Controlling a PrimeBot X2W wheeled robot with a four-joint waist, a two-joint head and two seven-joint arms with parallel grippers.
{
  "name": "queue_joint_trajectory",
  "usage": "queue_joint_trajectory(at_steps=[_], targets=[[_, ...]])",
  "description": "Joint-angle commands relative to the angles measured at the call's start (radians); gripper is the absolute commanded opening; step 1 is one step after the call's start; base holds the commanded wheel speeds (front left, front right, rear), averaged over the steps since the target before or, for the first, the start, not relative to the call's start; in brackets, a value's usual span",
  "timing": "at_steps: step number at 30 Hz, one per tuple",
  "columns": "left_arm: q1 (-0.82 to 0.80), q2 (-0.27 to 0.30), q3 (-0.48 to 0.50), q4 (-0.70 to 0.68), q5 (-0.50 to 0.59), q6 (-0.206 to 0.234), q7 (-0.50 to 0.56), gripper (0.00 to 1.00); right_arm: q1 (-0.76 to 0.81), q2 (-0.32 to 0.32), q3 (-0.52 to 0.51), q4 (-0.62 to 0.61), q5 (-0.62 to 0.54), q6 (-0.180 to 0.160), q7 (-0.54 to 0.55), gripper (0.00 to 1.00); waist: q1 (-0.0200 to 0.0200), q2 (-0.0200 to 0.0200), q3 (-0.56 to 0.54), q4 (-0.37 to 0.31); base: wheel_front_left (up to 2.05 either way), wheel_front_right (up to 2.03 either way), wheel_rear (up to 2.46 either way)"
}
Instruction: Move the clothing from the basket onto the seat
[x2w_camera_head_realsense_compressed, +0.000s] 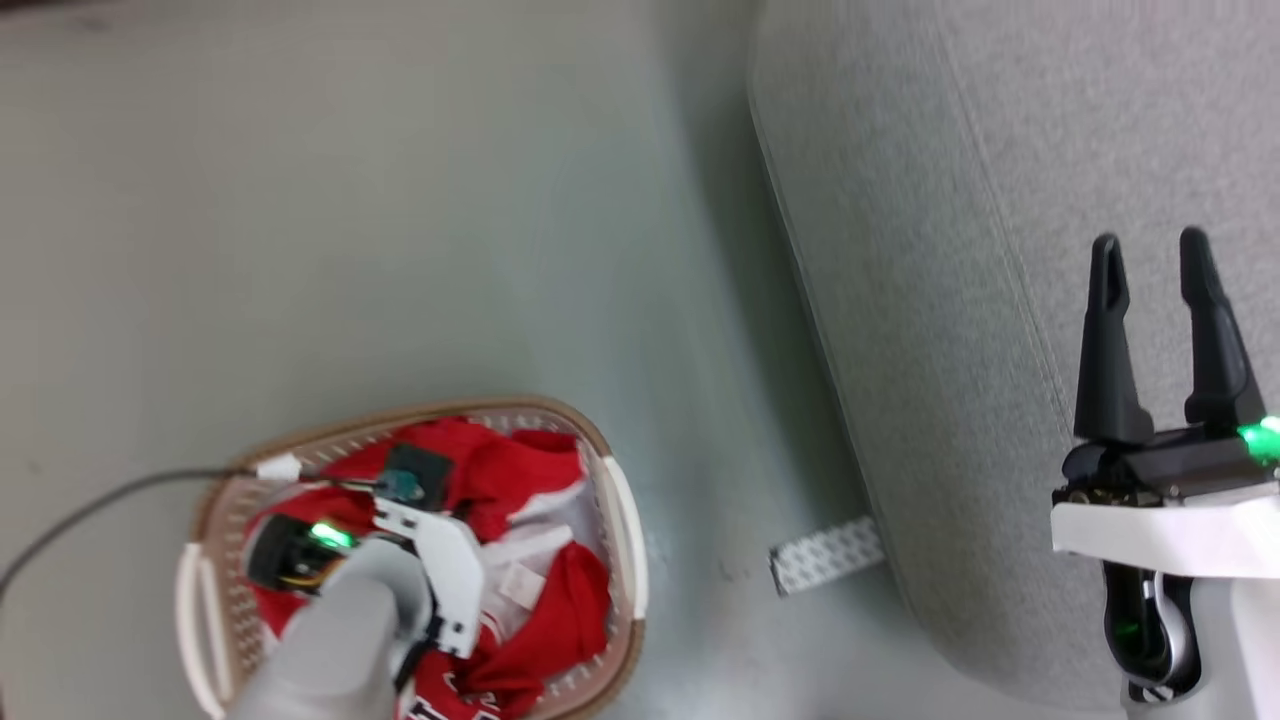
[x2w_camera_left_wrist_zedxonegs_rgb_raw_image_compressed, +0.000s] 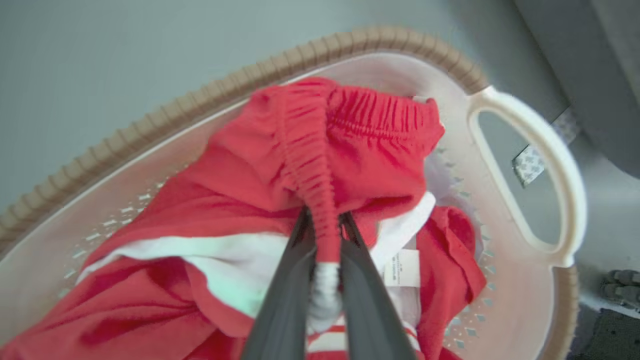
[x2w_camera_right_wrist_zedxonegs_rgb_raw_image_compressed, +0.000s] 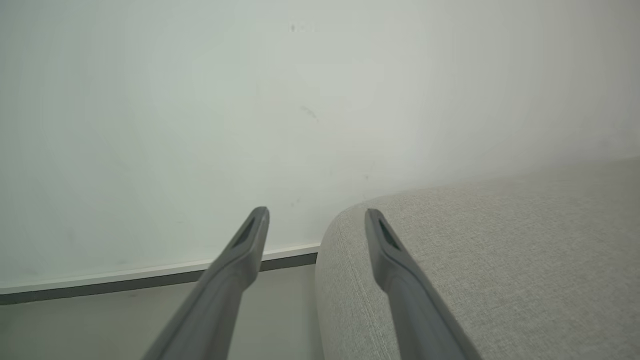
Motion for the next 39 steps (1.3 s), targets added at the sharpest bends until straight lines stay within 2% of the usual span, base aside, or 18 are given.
queue_joint_trajectory(at_steps=[1,7,11,16,22,30,39], targets=[[0.025,-0.016,0.004,-0.019,-0.019,-0.007,-0.05,0.0,0.023,-0.003,-0.007,0.01,-0.02,-0.002,0.0,1.0,0.0,0.0,-0.113,0.071,0.0,0.0,0.0],[0.099,-0.059,-0.006,-0.082,-0.084,-0.023,-0.17,0.0,0.077,-0.003,0.002,0.046,-0.07,-0.002,0.0,1.0,0.0,0.0,-0.283,0.166,0.0,0.0,0.0],[0.142,-0.078,-0.038,-0.182,-0.138,-0.023,-0.195,0.0,0.124,-0.003,0.003,0.068,-0.084,-0.002,0.0,1.0,0.0,0.0,-0.378,0.224,0.0,0.0,0.0],[0.166,-0.068,-0.078,-0.349,-0.177,-0.023,-0.193,0.0,0.178,-0.003,-0.003,0.086,-0.108,-0.002,0.0,1.0,0.0,0.0,-0.479,0.286,0.0,0.0,0.0],[0.187,-0.04,-0.067,-0.589,-0.199,-0.007,-0.121,0.0,0.221,-0.003,0.031,0.103,-0.11,-0.002,0.0,1.0,0.0,0.0,-0.563,0.319,0.0,0.0,0.0],[0.211,0.013,-0.038,-0.899,-0.234,0.046,0.022,0.0,0.261,-0.003,0.097,0.118,-0.084,-0.002,0.0,1.0,0.0,0.0,-0.622,0.321,0.0,0.0,0.0],[0.244,0.052,-0.024,-1.046,-0.251,0.087,0.1,0.0,0.256,-0.003,0.191,0.097,-0.085,-0.002,0.0,1.0,0.0,0.0,-0.632,0.322,0.0,0.0,0.0]])
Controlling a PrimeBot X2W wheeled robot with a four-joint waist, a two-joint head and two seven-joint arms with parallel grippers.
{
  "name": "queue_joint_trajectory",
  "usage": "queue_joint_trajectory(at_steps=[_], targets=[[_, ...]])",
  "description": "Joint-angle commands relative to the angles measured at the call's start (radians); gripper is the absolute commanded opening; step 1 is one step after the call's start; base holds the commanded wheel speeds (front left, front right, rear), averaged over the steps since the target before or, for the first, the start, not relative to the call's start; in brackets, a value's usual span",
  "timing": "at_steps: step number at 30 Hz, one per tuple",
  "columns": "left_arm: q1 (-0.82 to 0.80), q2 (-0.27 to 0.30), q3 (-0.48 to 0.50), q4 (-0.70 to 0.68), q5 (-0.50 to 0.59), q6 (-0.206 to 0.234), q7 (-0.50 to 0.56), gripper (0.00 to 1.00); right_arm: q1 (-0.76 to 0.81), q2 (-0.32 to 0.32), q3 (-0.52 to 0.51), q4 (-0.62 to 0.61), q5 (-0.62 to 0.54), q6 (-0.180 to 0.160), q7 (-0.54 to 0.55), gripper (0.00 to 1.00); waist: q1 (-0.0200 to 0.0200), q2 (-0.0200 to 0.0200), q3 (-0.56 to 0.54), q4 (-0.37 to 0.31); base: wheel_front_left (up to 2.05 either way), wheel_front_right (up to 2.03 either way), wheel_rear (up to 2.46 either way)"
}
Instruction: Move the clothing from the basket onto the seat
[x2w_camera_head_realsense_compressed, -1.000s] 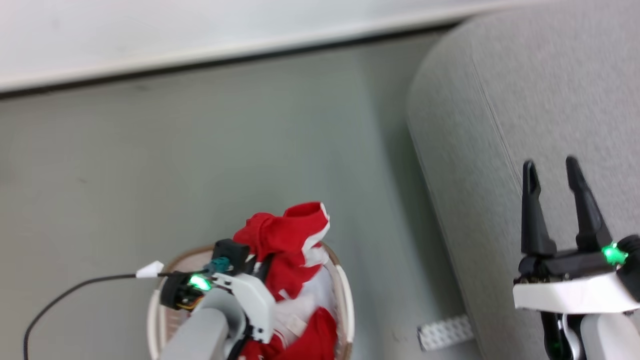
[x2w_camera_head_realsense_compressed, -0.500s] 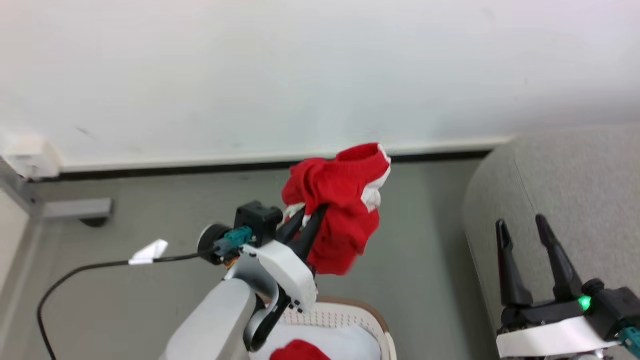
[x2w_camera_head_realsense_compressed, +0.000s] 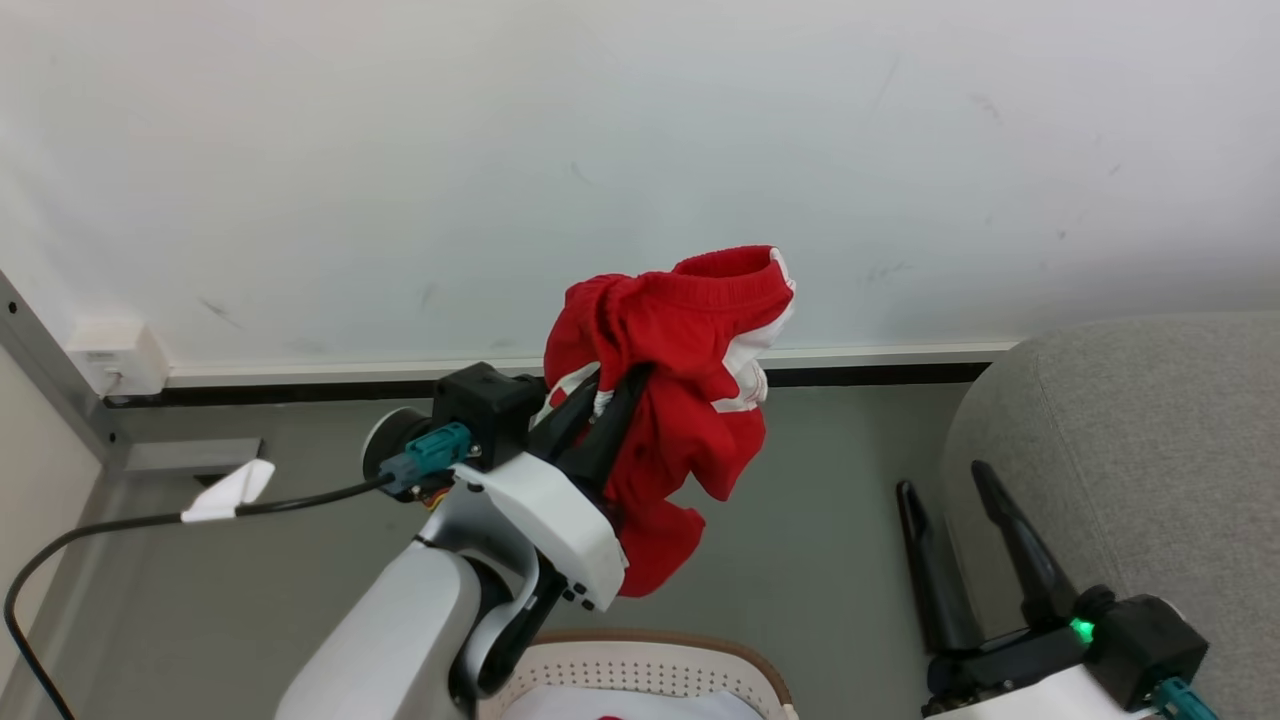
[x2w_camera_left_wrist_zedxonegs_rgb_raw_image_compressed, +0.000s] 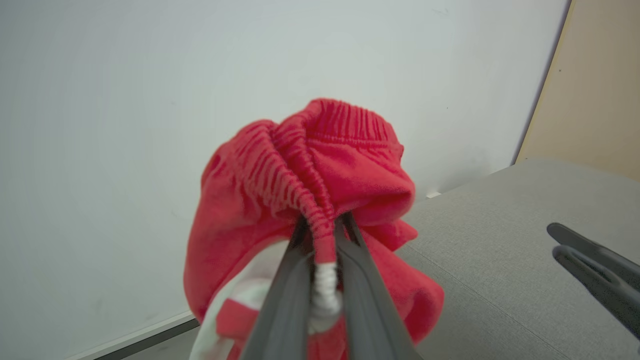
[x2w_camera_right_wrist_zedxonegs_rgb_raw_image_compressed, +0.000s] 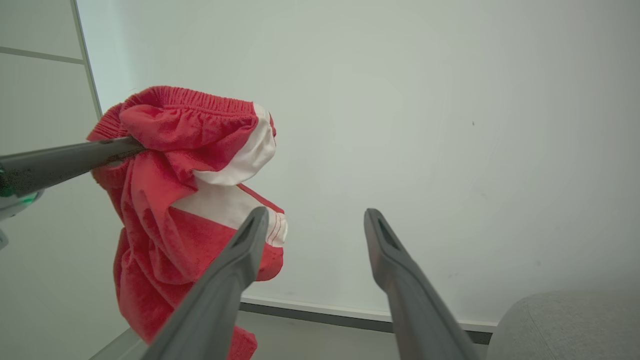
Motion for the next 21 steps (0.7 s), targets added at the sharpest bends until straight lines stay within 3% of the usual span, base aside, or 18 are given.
queue_joint_trajectory(at_steps=[1,12,21], targets=[[0.017,0.008,0.001,-0.016,-0.014,0.007,0.007,0.0,0.004,-0.002,0.015,0.009,-0.004,-0.002,0.0,1.0,0.0002,0.0,0.001,0.004,0.0,0.0,0.0],[0.057,-0.032,-0.043,-0.033,-0.043,-0.004,0.018,0.0,-0.104,-0.057,0.31,0.11,-0.025,-0.002,0.049,1.0,0.0002,0.0,-0.018,0.073,0.0,0.0,0.0],[0.083,-0.077,-0.121,-0.031,-0.052,-0.02,0.031,0.0,-0.194,-0.032,0.347,0.261,-0.052,-0.002,0.089,1.0,0.0002,0.0,-0.037,0.169,0.0,0.0,0.0]])
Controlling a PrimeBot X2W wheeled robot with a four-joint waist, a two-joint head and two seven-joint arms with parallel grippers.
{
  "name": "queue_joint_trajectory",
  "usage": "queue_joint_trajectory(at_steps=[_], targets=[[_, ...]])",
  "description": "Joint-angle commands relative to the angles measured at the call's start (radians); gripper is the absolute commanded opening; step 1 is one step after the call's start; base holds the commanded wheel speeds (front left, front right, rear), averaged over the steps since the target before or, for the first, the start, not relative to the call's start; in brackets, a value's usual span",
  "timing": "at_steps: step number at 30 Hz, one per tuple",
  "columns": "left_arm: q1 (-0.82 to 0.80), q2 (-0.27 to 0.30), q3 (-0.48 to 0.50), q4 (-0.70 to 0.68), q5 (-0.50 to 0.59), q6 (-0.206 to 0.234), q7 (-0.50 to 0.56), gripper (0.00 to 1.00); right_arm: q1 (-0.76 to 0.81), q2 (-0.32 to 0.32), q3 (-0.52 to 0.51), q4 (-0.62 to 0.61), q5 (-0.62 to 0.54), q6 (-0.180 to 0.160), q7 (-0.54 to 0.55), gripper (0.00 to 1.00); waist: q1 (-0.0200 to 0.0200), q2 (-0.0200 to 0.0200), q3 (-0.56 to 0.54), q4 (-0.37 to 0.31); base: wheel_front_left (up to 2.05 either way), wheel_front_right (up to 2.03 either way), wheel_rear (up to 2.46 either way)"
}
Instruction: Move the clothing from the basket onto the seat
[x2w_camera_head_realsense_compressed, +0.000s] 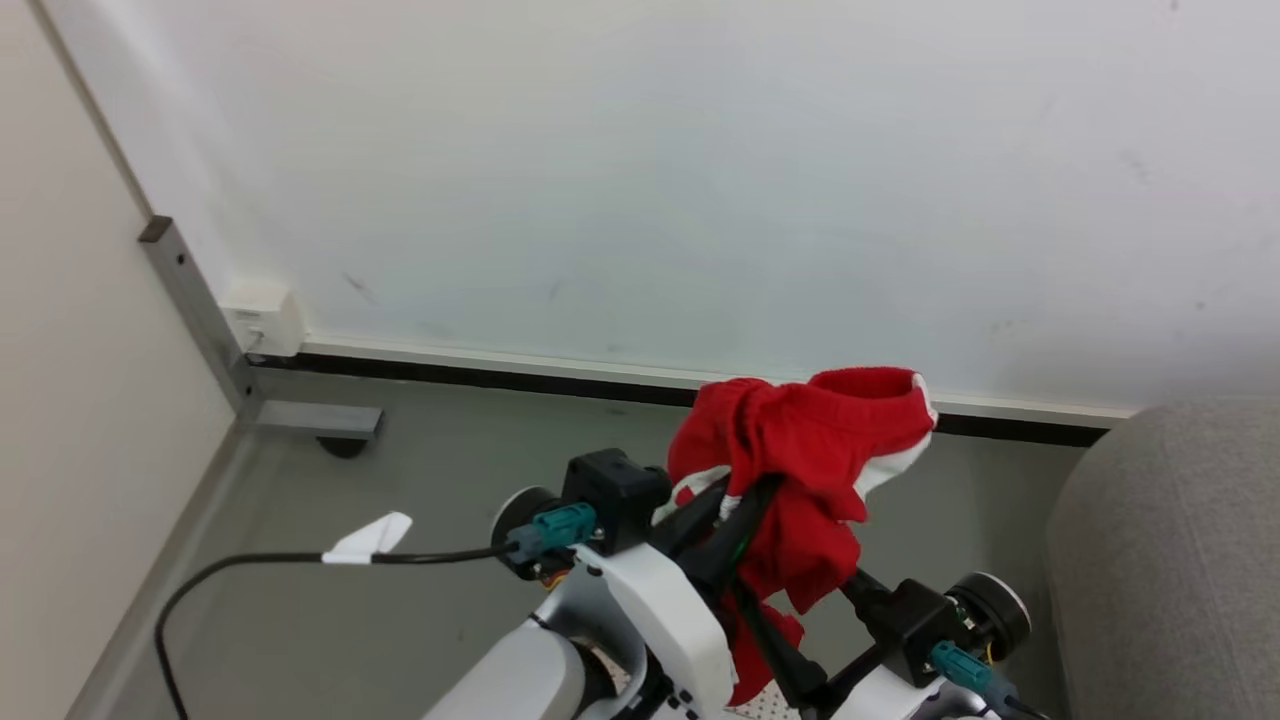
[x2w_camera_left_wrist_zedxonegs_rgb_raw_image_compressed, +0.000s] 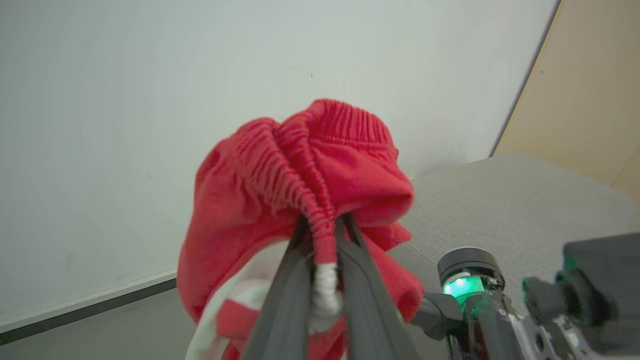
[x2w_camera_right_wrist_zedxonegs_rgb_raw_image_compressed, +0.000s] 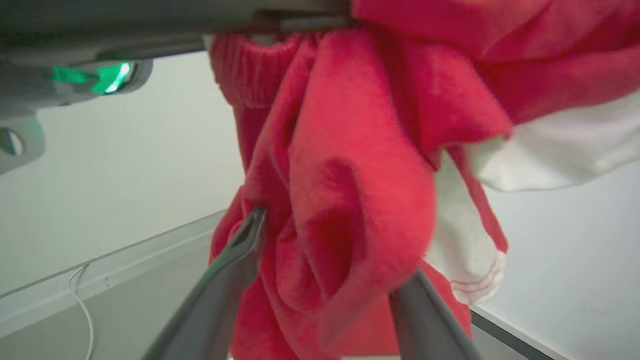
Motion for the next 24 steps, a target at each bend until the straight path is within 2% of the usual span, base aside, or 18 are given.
queue_joint_trajectory(at_steps=[1,11,12,13,24], targets=[[0.012,-0.004,-0.008,-0.004,-0.011,-0.003,0.004,0.0,-0.016,0.007,0.004,0.023,0.0,-0.002,0.003,1.0,0.0,0.0,-0.008,0.033,0.0,0.0,0.0],[0.04,-0.024,-0.071,-0.033,-0.036,-0.006,0.037,0.0,-0.064,0.03,-0.009,0.204,0.026,-0.002,-0.045,1.0,0.0,0.0,-0.019,0.107,0.0,0.0,0.0],[0.043,-0.022,-0.072,-0.035,-0.036,-0.004,0.04,0.0,-0.068,0.031,-0.006,0.206,0.031,-0.002,-0.054,0.46,0.0,0.0,-0.019,0.109,0.0,0.0,0.0],[0.046,-0.02,-0.072,-0.037,-0.036,-0.002,0.04,0.0,-0.07,0.031,-0.001,0.206,0.037,-0.002,-0.062,0.0,0.0,0.0,-0.019,0.11,0.0,0.0,0.0],[0.082,0.029,-0.019,-0.025,-0.059,0.036,0.029,0.0,-0.035,0.032,0.009,0.159,0.086,-0.002,-0.091,0.0,0.0,0.0,-0.021,0.074,0.0,0.0,0.0]])
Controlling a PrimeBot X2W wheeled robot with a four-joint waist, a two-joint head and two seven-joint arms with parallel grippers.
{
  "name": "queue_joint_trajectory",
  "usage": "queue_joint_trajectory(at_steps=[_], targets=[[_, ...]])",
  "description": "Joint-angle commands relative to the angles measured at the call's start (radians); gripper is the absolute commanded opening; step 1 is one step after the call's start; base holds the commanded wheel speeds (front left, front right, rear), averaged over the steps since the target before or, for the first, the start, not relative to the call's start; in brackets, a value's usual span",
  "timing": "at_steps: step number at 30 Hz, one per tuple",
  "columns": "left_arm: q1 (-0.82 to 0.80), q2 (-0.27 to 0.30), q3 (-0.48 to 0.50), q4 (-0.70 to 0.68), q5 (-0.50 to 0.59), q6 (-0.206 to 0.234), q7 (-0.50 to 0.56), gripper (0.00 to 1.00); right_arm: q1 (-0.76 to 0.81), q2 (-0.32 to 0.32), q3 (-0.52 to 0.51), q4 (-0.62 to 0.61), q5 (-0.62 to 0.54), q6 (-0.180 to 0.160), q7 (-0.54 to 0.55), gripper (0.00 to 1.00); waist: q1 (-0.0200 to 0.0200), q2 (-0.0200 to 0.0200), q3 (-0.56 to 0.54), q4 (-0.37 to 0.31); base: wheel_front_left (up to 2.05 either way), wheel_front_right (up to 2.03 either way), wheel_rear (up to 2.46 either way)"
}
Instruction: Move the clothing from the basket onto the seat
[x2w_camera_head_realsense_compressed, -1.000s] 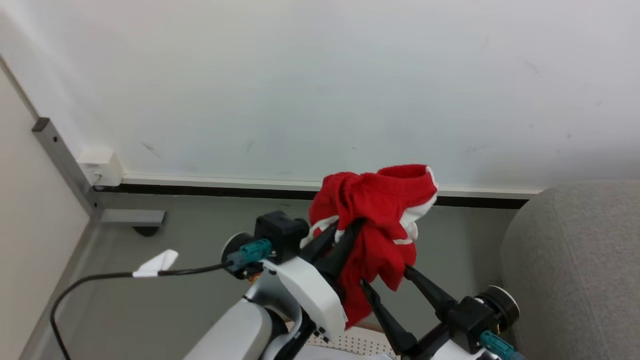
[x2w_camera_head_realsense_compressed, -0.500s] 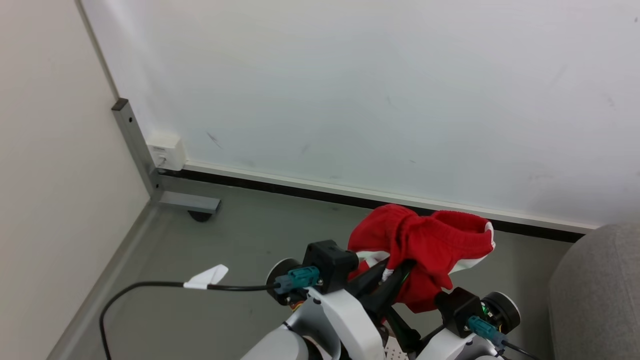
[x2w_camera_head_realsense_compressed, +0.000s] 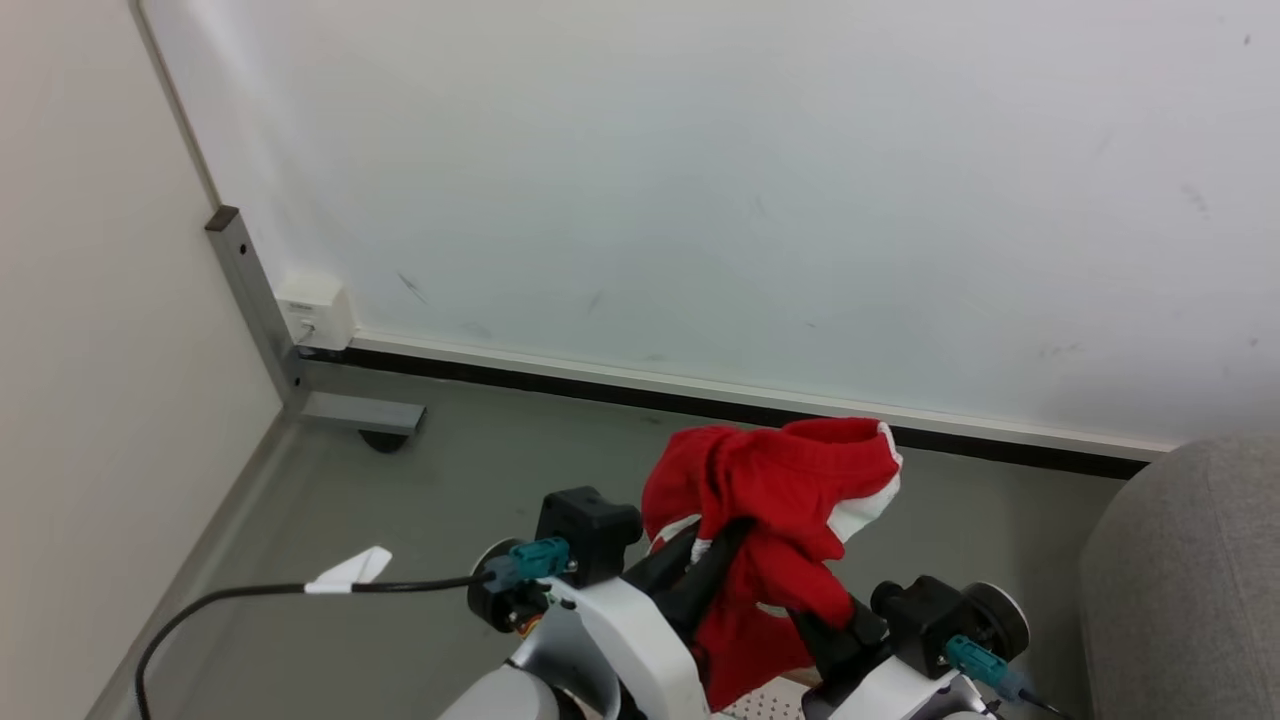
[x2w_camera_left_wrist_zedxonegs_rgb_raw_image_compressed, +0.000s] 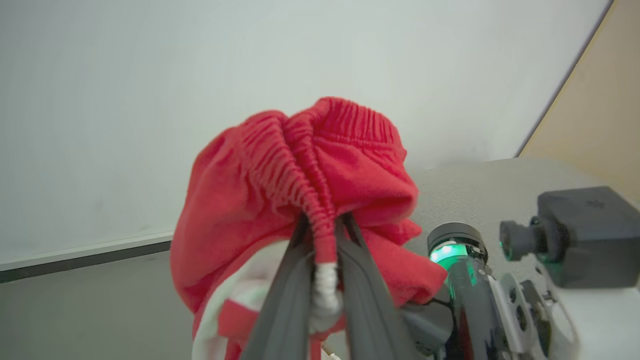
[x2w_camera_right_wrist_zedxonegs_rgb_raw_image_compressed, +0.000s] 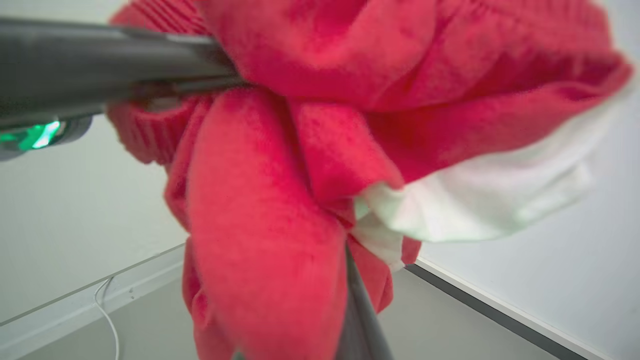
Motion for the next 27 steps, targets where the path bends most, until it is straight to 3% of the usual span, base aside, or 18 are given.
queue_joint_trajectory(at_steps=[1,4,5,6,7,8,15,27], targets=[[0.016,0.011,0.008,0.002,-0.006,0.005,-0.008,0.0,0.013,-0.001,-0.01,-0.019,0.007,-0.002,-0.008,0.0,0.0,0.0,0.002,-0.011,0.0,0.0,0.0],[0.024,0.022,0.016,0.0,-0.006,0.013,-0.015,0.0,0.025,-0.001,-0.034,-0.057,0.007,-0.002,-0.007,0.0,0.0,0.0,0.005,-0.028,0.0,0.0,0.0],[0.025,0.023,0.017,-0.004,-0.005,0.016,-0.017,0.1,0.028,-0.001,-0.049,-0.071,0.003,-0.002,-0.008,0.0,0.0,0.0,0.008,-0.033,0.0,0.0,0.0],[0.026,0.023,0.015,-0.008,-0.003,0.016,-0.019,0.36,0.034,-0.002,-0.074,-0.086,0.0,-0.002,-0.008,0.0,0.0,0.0,0.009,-0.037,0.0,0.0,0.0],[0.026,0.023,0.013,-0.013,-0.001,0.016,-0.02,0.73,0.042,-0.002,-0.104,-0.106,0.003,-0.002,-0.008,0.0,0.0,0.0,0.009,-0.042,0.0,0.0,0.0],[0.026,0.023,0.01,-0.019,0.0,0.015,-0.022,1.0,0.051,-0.002,-0.128,-0.124,0.004,-0.002,-0.008,0.0,0.0,0.0,0.01,-0.048,0.0,0.0,0.0],[0.041,0.024,-0.019,-0.063,0.004,-0.008,-0.039,1.0,0.087,-0.008,-0.237,-0.227,-0.012,-0.002,0.018,0.0,0.0,0.0,0.023,-0.128,0.0,0.0,0.0],[0.041,0.054,-0.038,-0.067,0.03,-0.021,-0.077,1.0,0.149,-0.053,-0.439,-0.379,-0.033,-0.002,0.078,0.0,0.0,0.0,0.093,-0.375,0.0,0.0,0.0]])
